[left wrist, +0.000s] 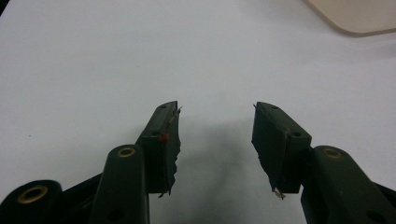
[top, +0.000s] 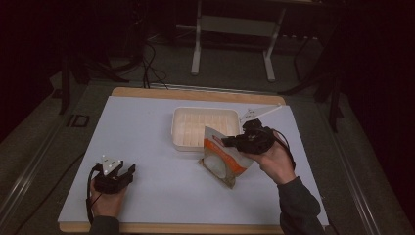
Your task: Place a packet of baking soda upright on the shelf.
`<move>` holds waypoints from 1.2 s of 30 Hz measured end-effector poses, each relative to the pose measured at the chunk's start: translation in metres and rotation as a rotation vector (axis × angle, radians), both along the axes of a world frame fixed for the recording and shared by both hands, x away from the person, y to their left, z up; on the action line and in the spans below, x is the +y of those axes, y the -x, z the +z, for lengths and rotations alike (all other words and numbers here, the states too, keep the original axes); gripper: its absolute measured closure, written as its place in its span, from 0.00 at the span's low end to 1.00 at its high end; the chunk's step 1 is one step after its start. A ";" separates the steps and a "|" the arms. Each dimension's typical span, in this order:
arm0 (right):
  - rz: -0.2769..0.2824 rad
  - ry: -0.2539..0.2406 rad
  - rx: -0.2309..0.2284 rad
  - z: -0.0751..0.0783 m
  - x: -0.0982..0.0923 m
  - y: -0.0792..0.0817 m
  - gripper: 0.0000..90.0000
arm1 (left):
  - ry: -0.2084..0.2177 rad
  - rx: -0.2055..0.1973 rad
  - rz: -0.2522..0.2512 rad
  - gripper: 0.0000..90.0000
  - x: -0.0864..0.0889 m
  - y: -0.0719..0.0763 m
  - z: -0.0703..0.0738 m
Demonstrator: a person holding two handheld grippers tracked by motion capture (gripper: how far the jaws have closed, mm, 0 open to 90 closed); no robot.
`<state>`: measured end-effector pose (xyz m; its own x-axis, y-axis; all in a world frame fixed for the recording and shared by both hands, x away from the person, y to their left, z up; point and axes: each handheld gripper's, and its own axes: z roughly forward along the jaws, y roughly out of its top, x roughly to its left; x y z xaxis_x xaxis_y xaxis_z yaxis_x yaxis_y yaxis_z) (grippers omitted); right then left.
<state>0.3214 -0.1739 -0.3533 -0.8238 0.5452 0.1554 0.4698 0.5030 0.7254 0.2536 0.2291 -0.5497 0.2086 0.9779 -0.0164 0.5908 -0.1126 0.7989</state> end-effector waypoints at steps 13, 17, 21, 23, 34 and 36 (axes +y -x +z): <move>-0.020 -0.019 -0.009 0.011 0.004 -0.006 1.00 | -0.001 -0.002 -0.001 0.56 0.000 0.000 0.000; -0.034 -0.026 -0.012 0.014 0.004 -0.008 1.00 | -0.001 -0.002 -0.001 0.56 0.000 0.000 0.000; -0.051 -0.032 -0.015 0.016 0.003 -0.009 1.00 | 0.002 -0.001 0.001 0.56 0.000 0.000 0.000; -0.055 -0.034 -0.017 0.017 0.003 -0.010 1.00 | 0.003 -0.001 0.001 0.56 0.000 0.000 0.000; -0.101 -0.055 -0.016 0.023 0.004 -0.016 1.00 | 0.003 -0.001 0.000 0.56 0.000 0.000 0.000; -0.118 -0.063 -0.018 0.026 0.004 -0.017 1.00 | 0.003 -0.001 0.000 0.56 0.000 0.000 0.000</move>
